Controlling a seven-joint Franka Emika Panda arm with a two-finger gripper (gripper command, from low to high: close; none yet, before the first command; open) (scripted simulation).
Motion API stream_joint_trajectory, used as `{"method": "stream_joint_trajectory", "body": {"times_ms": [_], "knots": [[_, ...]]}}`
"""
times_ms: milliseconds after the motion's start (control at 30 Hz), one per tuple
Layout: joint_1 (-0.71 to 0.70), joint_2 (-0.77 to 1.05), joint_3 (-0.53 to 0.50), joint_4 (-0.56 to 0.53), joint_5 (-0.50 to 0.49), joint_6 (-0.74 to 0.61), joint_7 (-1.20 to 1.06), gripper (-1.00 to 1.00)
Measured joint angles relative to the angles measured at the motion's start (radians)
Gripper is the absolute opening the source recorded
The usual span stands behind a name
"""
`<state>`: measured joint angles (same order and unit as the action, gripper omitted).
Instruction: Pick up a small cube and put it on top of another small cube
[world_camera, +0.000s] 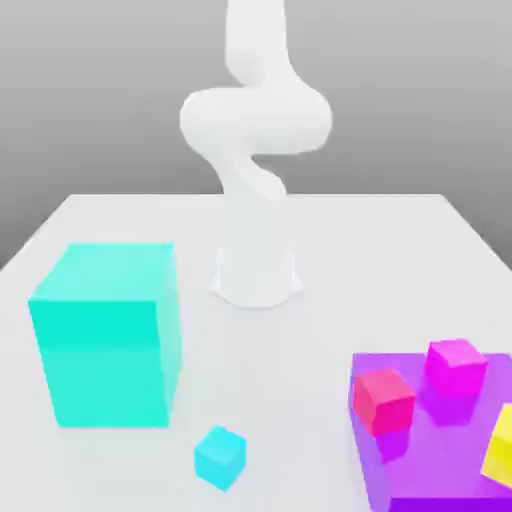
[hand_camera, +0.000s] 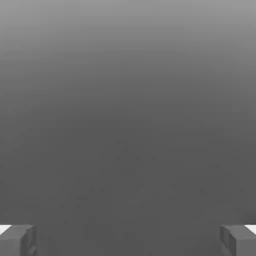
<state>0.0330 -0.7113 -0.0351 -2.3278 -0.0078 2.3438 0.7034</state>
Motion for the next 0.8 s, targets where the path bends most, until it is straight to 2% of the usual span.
{"method": "stream_joint_trajectory", "body": {"times_ms": [267,533,800], "knots": [[0.088,0.286,-0.112,-0.090,0.007,0.143,-0.336,0.00],[0.151,0.570,-0.203,-0.178,0.059,0.282,-0.698,0.00],[0.117,0.856,-0.191,-0.266,0.120,0.420,-1.067,0.00]]}}
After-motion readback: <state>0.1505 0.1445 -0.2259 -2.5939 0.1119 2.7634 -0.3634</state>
